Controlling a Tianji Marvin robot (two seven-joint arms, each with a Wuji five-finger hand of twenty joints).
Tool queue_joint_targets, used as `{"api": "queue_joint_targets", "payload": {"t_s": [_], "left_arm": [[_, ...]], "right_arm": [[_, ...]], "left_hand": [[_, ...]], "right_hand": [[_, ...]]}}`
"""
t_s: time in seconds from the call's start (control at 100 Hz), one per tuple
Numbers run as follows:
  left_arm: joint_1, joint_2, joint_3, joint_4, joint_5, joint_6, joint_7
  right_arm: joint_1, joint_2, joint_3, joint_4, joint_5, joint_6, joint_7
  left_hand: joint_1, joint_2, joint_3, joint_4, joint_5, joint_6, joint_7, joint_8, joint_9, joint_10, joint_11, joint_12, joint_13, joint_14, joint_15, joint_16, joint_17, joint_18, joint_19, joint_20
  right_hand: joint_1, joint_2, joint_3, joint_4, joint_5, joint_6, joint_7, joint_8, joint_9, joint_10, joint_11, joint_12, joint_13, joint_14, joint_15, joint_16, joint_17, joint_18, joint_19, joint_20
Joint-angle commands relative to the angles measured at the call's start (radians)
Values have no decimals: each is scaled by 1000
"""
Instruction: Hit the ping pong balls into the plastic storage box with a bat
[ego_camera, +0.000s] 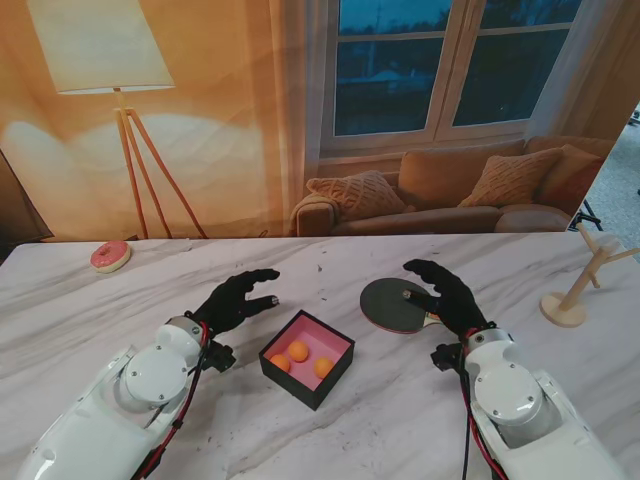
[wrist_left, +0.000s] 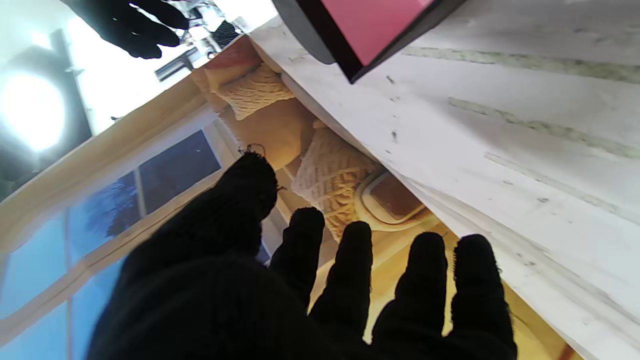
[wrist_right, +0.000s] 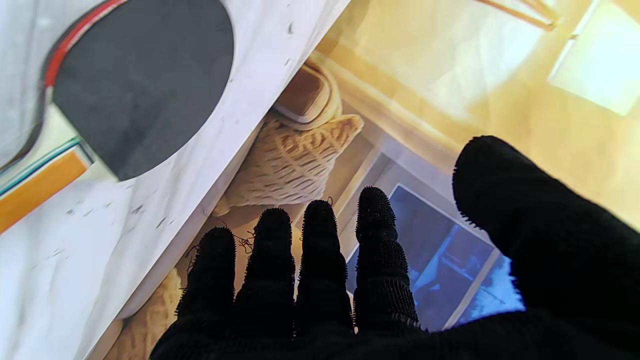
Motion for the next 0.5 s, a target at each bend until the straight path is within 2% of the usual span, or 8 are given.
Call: {"api": "queue_joint_targets", "payload": {"t_s": [0.0,0.18,0.3,0.49], "left_arm": [[-4,-13,9,20,-19,-35,-3],[-4,-16,12,36,-35,-83,10],[3,-14,8,37,-27,-115,12],[3,-13,4,48,-34,-175,14]], "right_arm": [[-17,0,-12,-23,-19,-24,24],[-34,8,-26,-33,-50,-95,33],[-31,13,-33,-19,-90,-146,26],[-36,9,-43,-26,-74,-172,13]], "left_hand": [[-29,-6,-14,27,-30,-41,-10,-8,-34,-40,-16,-22,-19,-52,-35,-26,-11,-50,-80,-15],[-34,-14,0,25,-38,-47,-15,-15,-39,-63,-33,-51,-15,-88,-68,-64,-8,-73,-140,1],[-40,-26,2,23,-53,-61,-25,-21,-49,-80,-48,-70,-16,-105,-76,-78,-7,-71,-149,6],[-58,-42,-5,17,-69,-79,-40,-33,-61,-98,-66,-104,-20,-125,-89,-101,-5,-73,-167,7]], "right_hand": [[-28,-4,-25,29,-47,-33,-21,-7,-32,-33,-19,-10,-4,-18,-20,-11,6,-20,-20,22],[-32,-3,-30,28,-68,-52,-36,-11,-35,-65,-41,-19,-3,-26,-33,-15,8,-24,-31,25],[-35,-3,-33,28,-66,-132,-59,-18,-15,-106,-68,-32,14,-24,-42,-18,30,-10,-36,26],[-40,14,-37,28,-99,-139,-87,-23,-21,-130,-87,-40,17,-26,-55,-21,33,-6,-34,31]]}}
